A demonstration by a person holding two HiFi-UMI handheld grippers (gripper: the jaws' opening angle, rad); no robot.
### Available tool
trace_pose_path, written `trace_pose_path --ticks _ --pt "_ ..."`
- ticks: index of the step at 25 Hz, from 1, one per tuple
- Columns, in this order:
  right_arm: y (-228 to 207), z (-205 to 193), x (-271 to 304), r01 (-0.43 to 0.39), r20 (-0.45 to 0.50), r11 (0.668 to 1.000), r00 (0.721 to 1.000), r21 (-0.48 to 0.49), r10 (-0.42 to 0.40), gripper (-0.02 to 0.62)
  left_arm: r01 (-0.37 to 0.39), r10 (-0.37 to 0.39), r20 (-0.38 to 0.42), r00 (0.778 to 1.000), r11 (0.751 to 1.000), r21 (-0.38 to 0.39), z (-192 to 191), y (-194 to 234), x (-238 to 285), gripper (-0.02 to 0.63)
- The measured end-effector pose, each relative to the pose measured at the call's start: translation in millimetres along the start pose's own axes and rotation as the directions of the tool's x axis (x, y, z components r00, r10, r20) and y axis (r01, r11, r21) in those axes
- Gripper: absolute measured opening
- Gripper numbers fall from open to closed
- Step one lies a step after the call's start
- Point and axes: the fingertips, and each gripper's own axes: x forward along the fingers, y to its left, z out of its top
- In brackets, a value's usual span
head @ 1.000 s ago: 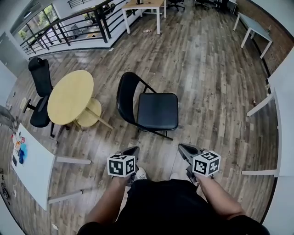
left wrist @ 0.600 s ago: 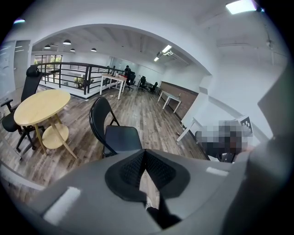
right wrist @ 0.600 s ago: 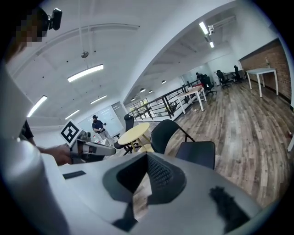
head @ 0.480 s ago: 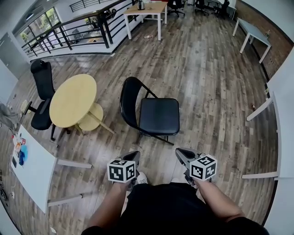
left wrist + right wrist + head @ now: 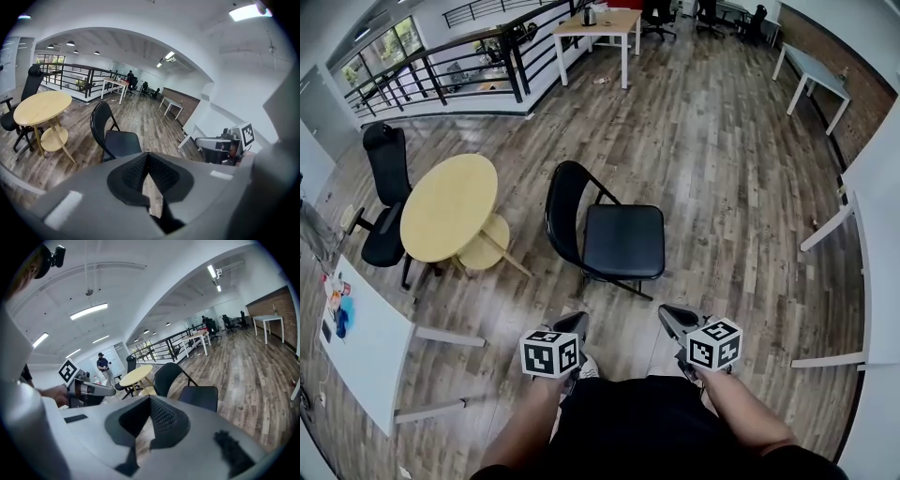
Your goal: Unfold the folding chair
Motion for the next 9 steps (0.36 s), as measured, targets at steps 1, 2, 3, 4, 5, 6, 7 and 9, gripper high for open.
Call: trace_pose_path --ticks 1,2,3,4,5,6,7,9 --pt "0 -1 -1 0.002 -0.001 1.000 1.000 -0.001 -0.002 0.005 -0.001 0.001 0.002 1.000 1.000 0.001 0 0 0 0.008" --pt "-1 -2 -1 0.003 -0.001 1.000 1.000 0.000 -0.003 0.005 -0.003 0.003 0.005 1.000 1.000 0.002 0 1 -1 0.008" --pt "-2 -3 -1 0.005 -0.002 1.000 1.000 0.002 -0.005 0.005 -0.004 0.004 0.007 1.000 1.000 0.003 0 1 -1 0.008" --pt "-3 -4 -2 0.007 -0.003 1.000 1.000 0.005 -0.007 0.005 -0.005 0.005 0.008 1.000 1.000 0.003 0 2 -1 0.008" --pt "-4 -6 -2 0.009 -0.004 1.000 1.000 0.008 -0.009 0.005 -0.005 0.005 0.008 1.000 1.000 0.003 0 2 0 0.008" --pt "-5 -7 -3 0.010 -0.007 1.000 1.000 0.011 -0.010 0.005 -0.005 0.005 0.006 1.000 1.000 0.003 0 1 0 0.008" --pt "-5 -9 -3 0.011 -0.009 1.000 1.000 0.014 -0.011 0.005 -0.005 0.005 0.005 1.000 1.000 0.003 -1 1 0 0.008" --pt "-7 -12 -5 0.013 -0.015 1.000 1.000 0.018 -0.013 0.005 -0.005 0.005 0.003 1.000 1.000 0.002 -2 0 0 0.008"
